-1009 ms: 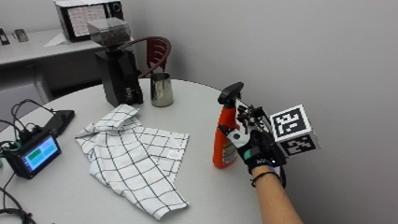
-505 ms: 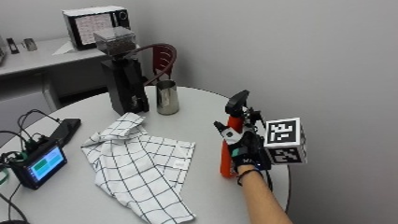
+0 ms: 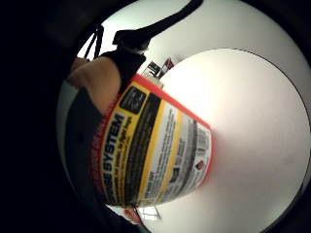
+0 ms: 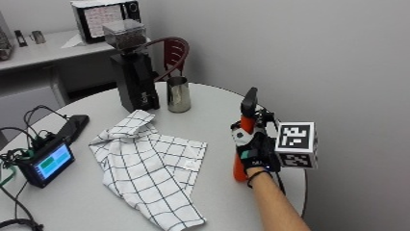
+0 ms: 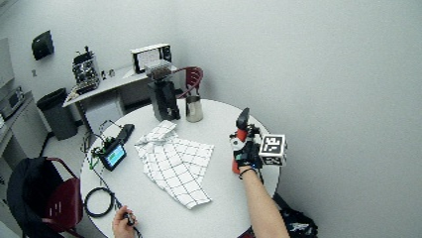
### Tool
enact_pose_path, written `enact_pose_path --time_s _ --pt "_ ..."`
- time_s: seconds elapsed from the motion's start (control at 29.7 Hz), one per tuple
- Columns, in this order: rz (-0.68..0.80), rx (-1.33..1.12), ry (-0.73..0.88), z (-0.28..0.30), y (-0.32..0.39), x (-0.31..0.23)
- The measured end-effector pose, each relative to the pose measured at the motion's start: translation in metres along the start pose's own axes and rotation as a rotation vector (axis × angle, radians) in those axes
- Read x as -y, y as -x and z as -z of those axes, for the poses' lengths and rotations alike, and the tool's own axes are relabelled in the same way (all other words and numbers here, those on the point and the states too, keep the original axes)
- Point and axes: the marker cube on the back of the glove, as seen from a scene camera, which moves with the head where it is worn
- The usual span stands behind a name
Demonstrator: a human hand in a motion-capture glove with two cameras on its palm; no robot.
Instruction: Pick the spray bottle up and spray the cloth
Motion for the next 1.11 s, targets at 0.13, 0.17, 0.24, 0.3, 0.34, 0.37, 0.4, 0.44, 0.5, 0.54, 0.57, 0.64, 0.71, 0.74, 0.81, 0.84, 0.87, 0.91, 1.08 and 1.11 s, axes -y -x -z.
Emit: enact_pose_path --time_s 0.13,0.17,0.24,0.3,0.34,0.37,0.4,0.44,0.5,0.54,0.57,0.64,0.71,0.74,0.81,0.84,0.87,0.91,1.08,1.11 --pt "0.031 0.033 0.077 0.012 -0.006 0.001" --pt "0.037 0.047 0.109 0.018 -0.008 0.000" --pt "0.048 0.073 0.168 0.034 -0.012 0.000" --pt "0.061 0.091 0.219 0.051 -0.013 0.003" --pt "0.069 0.099 0.244 0.059 -0.011 0.007" --pt "0.078 0.106 0.270 0.066 -0.008 0.010" --pt "0.087 0.110 0.295 0.073 -0.004 0.014" --pt "0.096 0.110 0.320 0.080 0.001 0.018" --pt "0.114 0.097 0.385 0.092 0.012 0.024" --pt "0.120 0.083 0.430 0.096 0.018 0.027" --pt "0.123 0.064 0.483 0.100 0.025 0.029" --pt "0.124 0.020 0.594 0.104 0.038 0.032" --pt "0.127 -0.014 0.680 0.103 0.050 0.033" --pt "0.130 -0.025 0.711 0.101 0.055 0.033" --pt "0.137 -0.037 0.749 0.097 0.066 0.031" --pt "0.139 -0.040 0.760 0.094 0.071 0.030" --pt "0.140 -0.042 0.770 0.090 0.075 0.029" --pt "0.140 -0.043 0.779 0.086 0.079 0.027" --pt "0.155 -0.062 0.842 0.057 0.085 0.017" --pt "0.156 -0.069 0.852 0.052 0.082 0.014"
